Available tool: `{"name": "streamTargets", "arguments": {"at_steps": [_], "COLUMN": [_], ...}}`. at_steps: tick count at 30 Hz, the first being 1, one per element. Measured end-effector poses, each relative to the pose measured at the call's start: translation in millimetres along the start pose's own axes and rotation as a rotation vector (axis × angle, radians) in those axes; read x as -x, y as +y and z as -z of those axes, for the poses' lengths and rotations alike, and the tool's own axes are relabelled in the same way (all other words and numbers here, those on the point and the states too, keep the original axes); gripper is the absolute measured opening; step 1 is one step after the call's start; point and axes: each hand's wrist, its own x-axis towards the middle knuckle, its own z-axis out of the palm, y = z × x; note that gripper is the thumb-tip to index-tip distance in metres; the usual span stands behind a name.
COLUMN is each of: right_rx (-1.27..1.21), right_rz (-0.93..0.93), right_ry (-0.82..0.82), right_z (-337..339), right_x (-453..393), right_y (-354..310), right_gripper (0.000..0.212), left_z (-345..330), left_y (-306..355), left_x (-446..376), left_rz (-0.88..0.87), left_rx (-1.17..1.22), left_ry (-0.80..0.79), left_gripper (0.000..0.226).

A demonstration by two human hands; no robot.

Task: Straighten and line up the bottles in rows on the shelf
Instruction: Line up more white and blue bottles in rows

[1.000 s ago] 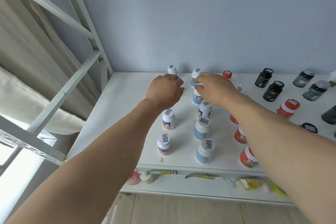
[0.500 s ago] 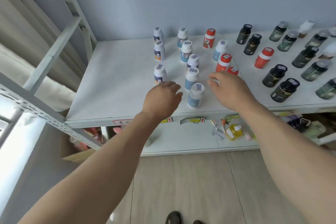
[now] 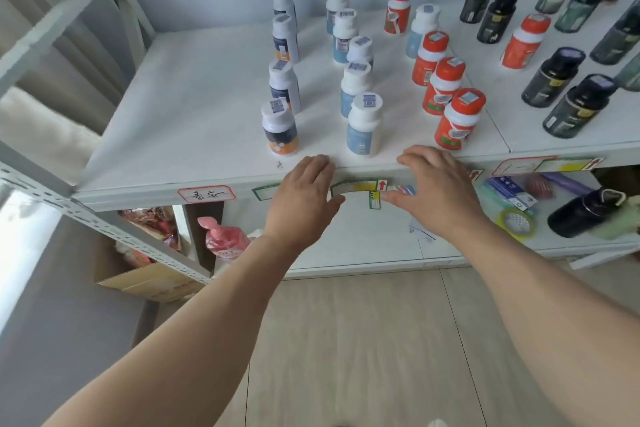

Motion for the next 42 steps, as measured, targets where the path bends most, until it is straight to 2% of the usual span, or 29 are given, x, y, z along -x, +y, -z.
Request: {"name": "streamTargets", "arguments": {"at_steps": [4, 11, 24, 26, 29, 31, 34, 36, 40, 42], "right_rx": [-0.006, -0.012, -0.019, -0.027, -0.079, -0.191, -0.418, -0.532, -0.641, -0.695], "right_rz": [-0.009, -0.036, -0.103, -0.113, -0.121, -0.148, -0.179, -0.182, -0.175, -0.178], "right_ry": [0.185, 0.298, 0.321, 0.275, 0.120, 0.030, -0.018, -0.035, -0.097, -0.154], "right_z": [-20.7, -33.2, -37.3, -33.2, -16.2, 1.2, 27.6, 40.5, 56.4, 59.1], "right_x": [-0.6, -3.1, -3.4, -2.1, -1.7, -4.0, -16.2, -31.3, -59.8, -68.9], "right_y": [-0.8, -3.0, -9.5, -11.5, -13.7, -17.7, -29.6, -37.5, -50.9, -55.5], "right_gripper": [0.063, 0.050, 0.043, 0.046, 0.050, 0.057, 0.066, 0.068, 0.056, 0.049], "left_z": [-21.6, -31.4, -28.9, -26.0, -10.8, 3.0, 18.1, 22.4, 27.4, 31.7], "left_y": [-8.8, -11.7, -7.3, -4.2, 6.5, 15.7, 24.6, 24.9, 23.6, 25.5], "left_x": [-1.2, -3.2, -4.8, -4.1, -6.6, -10.1, -18.4, -26.2, -41.3, -50.9], "left_rz": [-0.054, -0.094, -0.052, -0.014, 0.094, 0.221, 0.393, 0.447, 0.513, 0.497], "left_rx": [0.032, 0.052, 0.045, 0.053, 0.109, 0.193, 0.372, 0.458, 0.617, 0.679], "left_ry": [0.202, 0.332, 0.313, 0.273, 0.135, 0.008, -0.069, -0.100, -0.186, -0.215], "left_gripper": [0.043, 0.028, 0.028, 0.031, 0.042, 0.051, 0.060, 0.064, 0.070, 0.065]}}
